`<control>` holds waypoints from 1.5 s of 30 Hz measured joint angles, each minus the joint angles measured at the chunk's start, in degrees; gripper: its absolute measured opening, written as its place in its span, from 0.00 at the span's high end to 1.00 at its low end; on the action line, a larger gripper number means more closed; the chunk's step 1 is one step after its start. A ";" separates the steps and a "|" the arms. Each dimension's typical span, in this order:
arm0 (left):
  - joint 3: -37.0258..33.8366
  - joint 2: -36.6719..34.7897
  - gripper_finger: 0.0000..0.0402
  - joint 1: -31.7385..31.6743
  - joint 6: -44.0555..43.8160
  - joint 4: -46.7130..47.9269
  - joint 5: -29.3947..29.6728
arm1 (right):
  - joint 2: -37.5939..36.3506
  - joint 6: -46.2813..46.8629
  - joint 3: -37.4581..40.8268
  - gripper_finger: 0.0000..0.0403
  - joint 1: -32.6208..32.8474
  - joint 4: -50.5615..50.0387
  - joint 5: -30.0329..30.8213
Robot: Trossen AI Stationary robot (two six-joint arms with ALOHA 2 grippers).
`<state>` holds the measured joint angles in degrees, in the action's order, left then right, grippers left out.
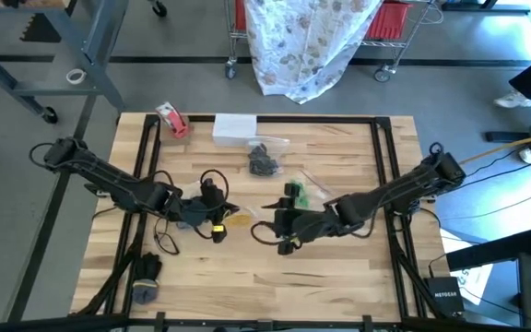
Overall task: Sort rubber bands
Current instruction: Put the yellow rubber band into the transparent zip bag
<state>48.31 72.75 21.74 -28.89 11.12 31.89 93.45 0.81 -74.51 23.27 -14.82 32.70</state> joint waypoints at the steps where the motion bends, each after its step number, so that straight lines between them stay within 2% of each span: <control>1: 0.00 0.00 1.00 0.00 1.19 -0.29 0.01 | 0.02 -0.23 -0.78 0.57 -0.01 1.30 0.21; 11: -0.02 0.00 1.00 0.00 6.85 -4.36 0.01 | 8.13 -10.13 -1.68 0.57 -5.53 21.53 -9.91; 17: -0.02 0.00 1.00 0.00 6.85 -4.38 0.01 | 9.47 -12.99 -1.79 0.60 -6.17 26.92 -10.36; 27: -0.02 0.02 1.00 -0.02 6.83 -4.43 0.03 | 11.30 -13.29 -1.65 0.76 -7.35 27.54 -12.36; 32: -0.02 0.02 1.00 -0.02 7.11 -4.23 0.03 | 10.94 -14.70 -1.65 0.94 -6.84 27.47 -12.32; 34: -0.02 0.02 1.00 -0.02 7.12 -4.21 0.03 | 10.22 -15.77 -1.65 0.98 -6.15 25.94 -11.25; 39: -0.02 0.02 1.00 -0.02 6.22 -4.00 0.03 | 7.41 -16.20 -1.68 0.98 -3.18 19.11 -4.69; 42: -0.02 0.02 1.00 -0.02 4.88 -4.03 0.05 | 7.17 -15.32 -1.68 0.99 -1.91 16.21 -3.82; 45: -0.02 0.02 1.00 -0.02 4.39 -4.37 0.05 | 7.22 -14.30 -1.66 0.96 -1.51 15.99 -3.53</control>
<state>48.29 72.77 21.71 -24.50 6.74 31.94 100.67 -13.49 -76.17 21.76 1.17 29.17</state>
